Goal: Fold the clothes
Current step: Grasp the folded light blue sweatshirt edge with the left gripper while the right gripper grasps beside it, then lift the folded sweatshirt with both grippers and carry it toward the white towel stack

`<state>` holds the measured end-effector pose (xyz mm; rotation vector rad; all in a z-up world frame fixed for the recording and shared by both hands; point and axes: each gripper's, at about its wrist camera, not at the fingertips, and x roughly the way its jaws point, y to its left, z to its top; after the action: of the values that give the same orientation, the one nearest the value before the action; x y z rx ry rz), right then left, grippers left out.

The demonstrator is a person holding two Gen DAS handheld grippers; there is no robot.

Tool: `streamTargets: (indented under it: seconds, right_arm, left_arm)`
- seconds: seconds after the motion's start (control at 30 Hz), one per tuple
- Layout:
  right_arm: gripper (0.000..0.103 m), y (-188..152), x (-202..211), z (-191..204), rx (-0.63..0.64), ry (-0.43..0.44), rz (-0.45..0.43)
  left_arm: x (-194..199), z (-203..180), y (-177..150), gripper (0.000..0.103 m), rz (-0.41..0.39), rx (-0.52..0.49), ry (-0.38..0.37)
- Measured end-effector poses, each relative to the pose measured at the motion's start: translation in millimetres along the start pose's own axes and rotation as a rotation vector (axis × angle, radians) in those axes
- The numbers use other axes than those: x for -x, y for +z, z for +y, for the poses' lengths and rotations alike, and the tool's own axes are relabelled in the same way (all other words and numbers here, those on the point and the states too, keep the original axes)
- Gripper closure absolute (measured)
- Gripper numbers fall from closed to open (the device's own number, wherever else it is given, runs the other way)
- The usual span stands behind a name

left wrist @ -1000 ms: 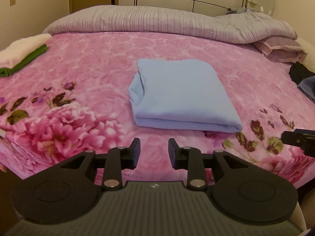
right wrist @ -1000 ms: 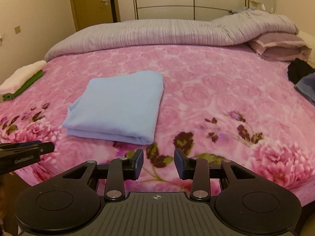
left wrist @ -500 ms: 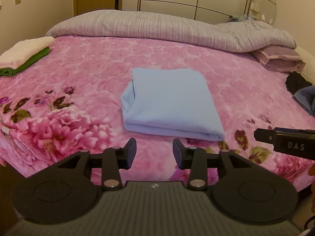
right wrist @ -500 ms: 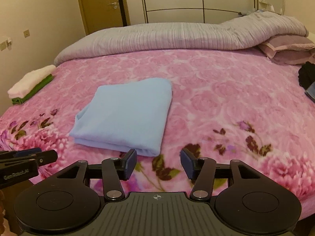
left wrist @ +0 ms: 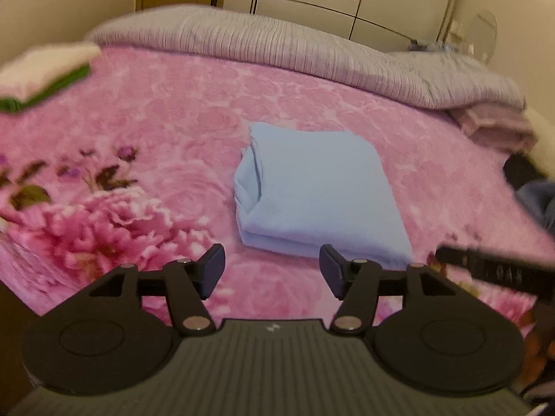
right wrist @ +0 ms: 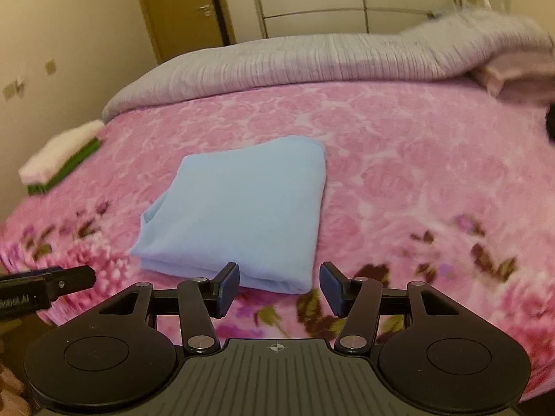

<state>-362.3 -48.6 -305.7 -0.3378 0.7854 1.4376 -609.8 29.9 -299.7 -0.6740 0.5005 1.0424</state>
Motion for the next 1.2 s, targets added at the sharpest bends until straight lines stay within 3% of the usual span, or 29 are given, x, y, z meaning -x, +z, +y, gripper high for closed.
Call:
streamTargets:
  seconds: [0.13,0.3,0.57,0.83,0.93,1.13,1.2]
  right_arm:
    - [0.047,1.8,-21.2,-34.9,-0.165,0.115,0.036]
    - [0.047,8.9,-43.8,-90.3,-0.443,0.197,0.026]
    - [0.047,15.8,-99.1,-127.6,-0.631,0.301,0.082]
    - [0.047,20.0,-139.1,-140.9,-0.729,0.381,0.113]
    - [0.047,29.4,-153.1,-141.7,-0.746,0.409,0.125]
    - [0.048,43.6,-181.5,-134.0,-0.651,0.459,0.152]
    - [0.057,42.6,-183.0,-132.7,-0.649,0.451,0.159]
  left_arm:
    - [-32.4,40.8,18.1,0.042,-0.003,0.176,-0.11]
    - [-88.9,71.1,30.6,0.042,0.077,0.31,-0.192]
    - [-165.0,99.0,42.0,0.042,0.177,0.477,-0.303]
    - [-206.3,94.2,58.9,0.045,0.21,0.448,-0.366]
    - [-223.5,90.5,66.8,0.054,0.239,0.401,-0.405]
    - [-246.9,88.7,74.8,0.07,0.282,0.329,-0.484]
    - [-248.7,84.4,75.1,0.074,0.29,0.307,-0.485]
